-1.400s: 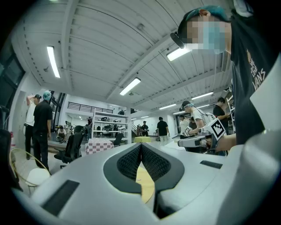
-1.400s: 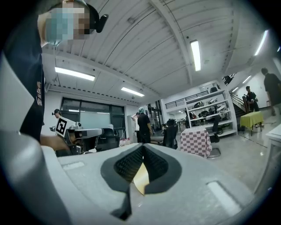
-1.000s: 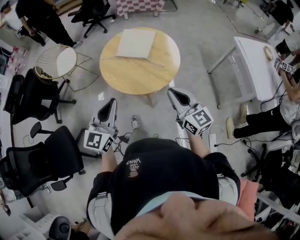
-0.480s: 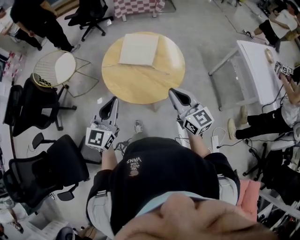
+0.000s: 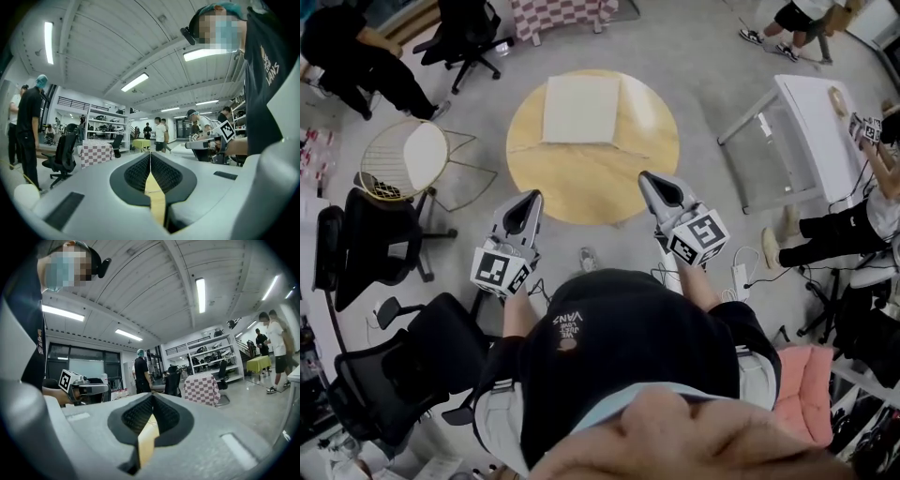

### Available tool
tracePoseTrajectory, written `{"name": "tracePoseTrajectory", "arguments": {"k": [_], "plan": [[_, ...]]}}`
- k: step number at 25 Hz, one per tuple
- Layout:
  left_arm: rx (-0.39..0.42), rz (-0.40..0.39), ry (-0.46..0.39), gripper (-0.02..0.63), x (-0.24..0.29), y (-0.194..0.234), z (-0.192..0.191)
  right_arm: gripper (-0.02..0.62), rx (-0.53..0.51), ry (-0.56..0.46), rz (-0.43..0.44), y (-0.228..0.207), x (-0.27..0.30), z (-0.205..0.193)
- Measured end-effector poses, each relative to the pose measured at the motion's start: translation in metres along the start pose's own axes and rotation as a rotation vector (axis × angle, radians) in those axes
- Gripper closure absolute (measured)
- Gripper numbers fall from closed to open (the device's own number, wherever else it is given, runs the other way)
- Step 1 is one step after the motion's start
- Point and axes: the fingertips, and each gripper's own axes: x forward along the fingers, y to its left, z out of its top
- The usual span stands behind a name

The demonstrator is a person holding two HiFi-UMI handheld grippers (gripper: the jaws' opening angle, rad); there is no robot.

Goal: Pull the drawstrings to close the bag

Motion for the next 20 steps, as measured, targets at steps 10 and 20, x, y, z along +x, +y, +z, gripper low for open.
{"name": "tracePoseTrajectory", "arguments": {"k": [10, 20], "plan": [[0.045, -0.107, -0.010, 0.601, 0.015, 0.054, -0.008, 0.597, 0.008, -0.019, -0.092, -0.003, 0.049, -0.006], [-0.044, -0.155, -0.027, 0.600, 0.034, 0.081, -0.020, 0.597, 0.014, 0.006, -0.140, -0.025, 0.067, -0.012]]}}
